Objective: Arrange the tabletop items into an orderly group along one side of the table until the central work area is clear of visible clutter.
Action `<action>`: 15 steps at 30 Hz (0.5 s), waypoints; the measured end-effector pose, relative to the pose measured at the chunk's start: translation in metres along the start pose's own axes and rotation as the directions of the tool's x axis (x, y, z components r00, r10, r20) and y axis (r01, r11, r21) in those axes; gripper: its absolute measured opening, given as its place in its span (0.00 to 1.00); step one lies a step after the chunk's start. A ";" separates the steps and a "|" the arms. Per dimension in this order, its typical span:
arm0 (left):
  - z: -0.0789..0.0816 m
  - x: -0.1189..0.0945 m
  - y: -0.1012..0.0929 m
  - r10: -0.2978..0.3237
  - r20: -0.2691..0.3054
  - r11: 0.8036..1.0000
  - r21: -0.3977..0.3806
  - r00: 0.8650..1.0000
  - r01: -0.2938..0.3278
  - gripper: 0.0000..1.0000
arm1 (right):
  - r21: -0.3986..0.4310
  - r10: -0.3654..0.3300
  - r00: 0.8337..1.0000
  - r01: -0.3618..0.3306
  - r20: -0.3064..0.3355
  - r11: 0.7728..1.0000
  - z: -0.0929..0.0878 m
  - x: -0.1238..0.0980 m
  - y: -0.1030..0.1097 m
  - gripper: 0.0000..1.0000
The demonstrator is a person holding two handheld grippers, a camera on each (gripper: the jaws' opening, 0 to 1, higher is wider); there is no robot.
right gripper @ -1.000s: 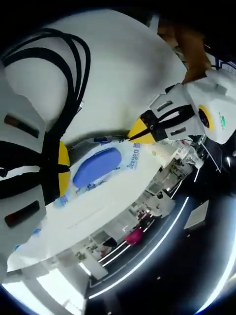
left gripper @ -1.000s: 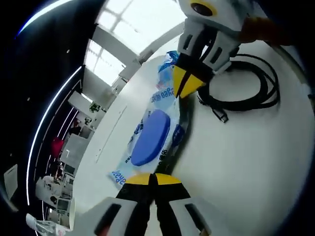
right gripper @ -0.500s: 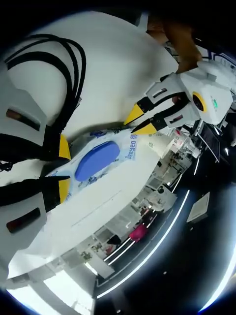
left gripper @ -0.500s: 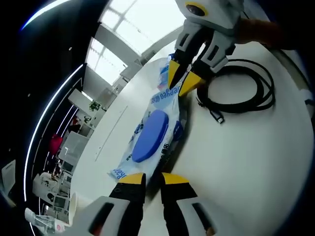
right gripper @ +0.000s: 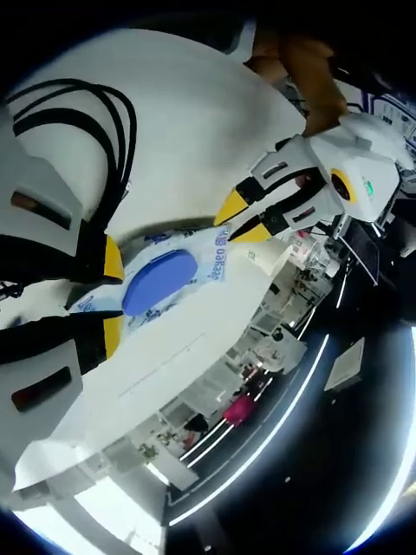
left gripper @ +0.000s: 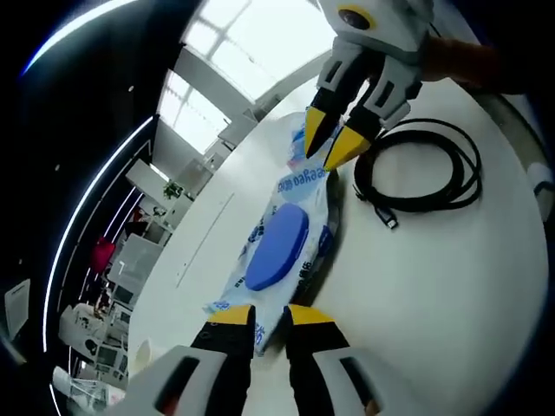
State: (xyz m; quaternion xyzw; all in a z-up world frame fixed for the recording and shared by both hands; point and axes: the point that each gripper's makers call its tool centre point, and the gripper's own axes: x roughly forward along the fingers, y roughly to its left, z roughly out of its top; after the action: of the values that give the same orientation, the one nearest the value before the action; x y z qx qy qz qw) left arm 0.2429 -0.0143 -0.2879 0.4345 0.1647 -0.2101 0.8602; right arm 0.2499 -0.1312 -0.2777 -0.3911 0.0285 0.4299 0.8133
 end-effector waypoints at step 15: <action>0.017 -0.012 0.009 0.023 0.052 1.000 -0.016 0.998 -0.022 0.20 | 0.019 -0.028 0.999 0.028 0.020 0.999 0.006 -0.002 -0.020 0.20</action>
State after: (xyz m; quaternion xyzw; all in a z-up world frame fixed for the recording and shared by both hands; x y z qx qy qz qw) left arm 0.2384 -0.0213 -0.2664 0.4239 0.1388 -0.2103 0.8699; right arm 0.2613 -0.1352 -0.2610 -0.3793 0.0192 0.4221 0.8232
